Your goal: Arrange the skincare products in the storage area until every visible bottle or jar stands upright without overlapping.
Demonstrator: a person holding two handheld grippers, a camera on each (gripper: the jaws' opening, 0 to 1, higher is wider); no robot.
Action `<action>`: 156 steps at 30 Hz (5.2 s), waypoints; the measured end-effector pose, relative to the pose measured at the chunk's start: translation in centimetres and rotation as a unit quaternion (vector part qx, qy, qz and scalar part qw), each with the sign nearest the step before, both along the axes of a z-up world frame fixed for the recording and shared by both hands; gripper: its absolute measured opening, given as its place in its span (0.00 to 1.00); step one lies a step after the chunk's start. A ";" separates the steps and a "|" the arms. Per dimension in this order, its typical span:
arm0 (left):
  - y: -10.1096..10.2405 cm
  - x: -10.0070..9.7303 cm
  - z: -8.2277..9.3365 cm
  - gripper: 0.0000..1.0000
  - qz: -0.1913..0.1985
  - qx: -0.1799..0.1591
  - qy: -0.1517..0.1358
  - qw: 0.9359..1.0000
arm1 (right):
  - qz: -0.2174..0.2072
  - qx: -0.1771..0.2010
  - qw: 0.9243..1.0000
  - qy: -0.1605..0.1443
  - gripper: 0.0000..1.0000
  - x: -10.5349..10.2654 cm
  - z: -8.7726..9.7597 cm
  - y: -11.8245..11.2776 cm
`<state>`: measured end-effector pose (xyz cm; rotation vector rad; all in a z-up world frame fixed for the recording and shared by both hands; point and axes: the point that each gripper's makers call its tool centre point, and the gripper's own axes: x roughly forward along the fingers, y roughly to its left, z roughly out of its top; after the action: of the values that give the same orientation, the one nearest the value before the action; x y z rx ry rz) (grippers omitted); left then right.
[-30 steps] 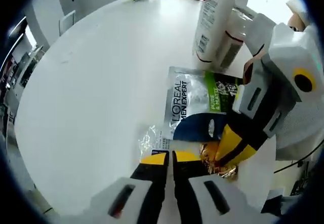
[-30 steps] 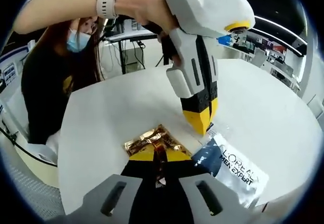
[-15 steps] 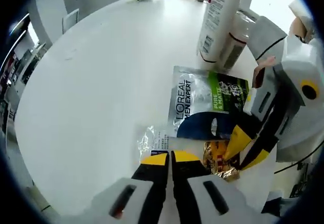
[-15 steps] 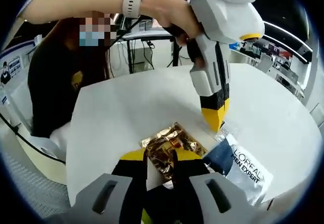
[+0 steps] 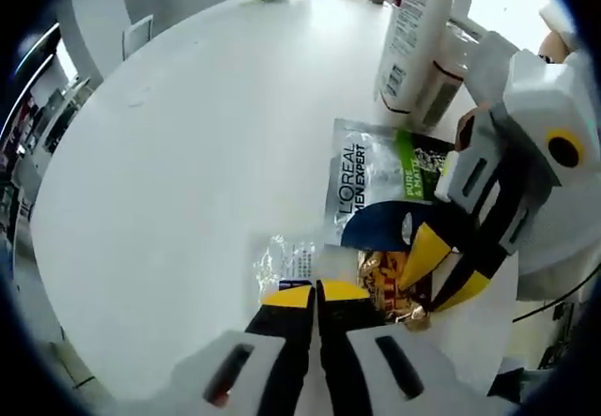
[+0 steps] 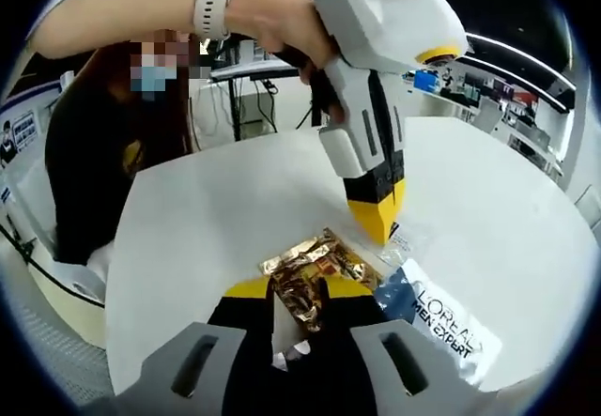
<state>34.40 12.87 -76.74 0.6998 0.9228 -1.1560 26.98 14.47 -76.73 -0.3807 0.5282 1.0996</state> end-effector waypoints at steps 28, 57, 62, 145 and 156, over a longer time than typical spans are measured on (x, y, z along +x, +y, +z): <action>0.0 1.1 0.4 0.04 0.011 -0.003 -0.020 1.000 | -0.017 -0.004 1.000 0.001 0.20 2.3 0.2 0.4; -0.4 4.5 2.1 0.45 0.064 -0.004 -0.083 0.995 | -0.021 0.029 0.999 0.022 0.22 -0.5 2.6 0.2; -0.3 3.4 1.1 0.51 0.065 0.023 -0.056 0.996 | -0.022 0.047 0.998 0.027 0.22 -1.5 3.7 0.0; 0.0 -5.9 2.5 0.39 -0.058 0.093 -0.002 0.994 | -0.058 0.063 0.996 0.034 0.23 -3.3 7.0 -4.6; -0.6 -8.7 1.3 0.39 -0.075 0.089 0.018 0.993 | -0.062 0.065 0.995 0.032 0.24 -3.5 7.2 -5.3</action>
<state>25.70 12.32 -75.45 0.9085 1.0267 -1.2310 23.49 9.12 -69.49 -0.1981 0.5266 1.0217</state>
